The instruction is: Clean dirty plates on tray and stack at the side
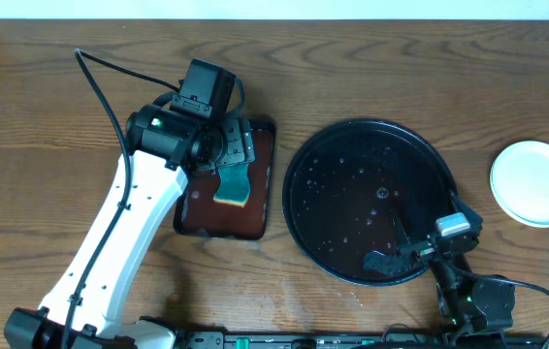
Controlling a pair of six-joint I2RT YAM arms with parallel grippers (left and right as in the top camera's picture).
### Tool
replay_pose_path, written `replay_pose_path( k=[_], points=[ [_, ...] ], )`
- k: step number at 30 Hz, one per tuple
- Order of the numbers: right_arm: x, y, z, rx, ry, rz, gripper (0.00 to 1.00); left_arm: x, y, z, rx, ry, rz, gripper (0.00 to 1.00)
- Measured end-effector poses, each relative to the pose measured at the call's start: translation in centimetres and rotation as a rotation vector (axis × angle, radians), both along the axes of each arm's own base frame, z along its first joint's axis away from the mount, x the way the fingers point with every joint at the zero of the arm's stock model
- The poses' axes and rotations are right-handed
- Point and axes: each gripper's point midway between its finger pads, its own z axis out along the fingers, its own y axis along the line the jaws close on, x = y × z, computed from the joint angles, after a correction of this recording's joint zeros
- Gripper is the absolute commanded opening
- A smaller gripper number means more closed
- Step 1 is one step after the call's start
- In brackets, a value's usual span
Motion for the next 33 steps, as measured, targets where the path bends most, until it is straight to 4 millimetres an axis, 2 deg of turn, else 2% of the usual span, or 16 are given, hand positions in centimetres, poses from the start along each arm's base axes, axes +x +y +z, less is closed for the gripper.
replay_pose_path(
  k=[7,11,13,16,18,22,29,33],
  points=[
    [0.0,0.0,0.0,0.000,0.000,0.000,0.99,-0.2,0.4,0.1,0.022,-0.003,0.001,0.83],
    [0.0,0.0,0.0,0.000,0.000,0.000,0.99,0.5,1.2,3.5,0.012,-0.186,0.025,0.83],
    [0.0,0.0,0.0,0.000,0.001,0.000,0.99,0.7,1.8,6.2,-0.020,-0.334,0.048,0.83],
    [0.0,0.0,0.0,0.000,0.001,0.000,0.99,-0.1,3.8,8.9,-0.056,-0.502,0.102,0.83],
    [0.0,0.0,0.0,0.000,0.000,-0.001,0.99,-0.6,5.4,9.5,-0.068,-0.582,0.148,0.83],
    [0.0,0.0,0.0,0.000,0.000,-0.001,0.99,-2.0,8.5,8.2,-0.072,-0.707,0.234,0.83],
    [0.0,0.0,0.0,0.000,0.001,-0.003,0.99,-5.1,11.8,5.1,-0.111,-0.926,0.327,0.83],
    [0.0,-0.1,0.0,0.000,0.001,-0.003,0.99,-6.7,12.9,3.0,-0.117,-1.013,0.359,0.83]
  ],
)
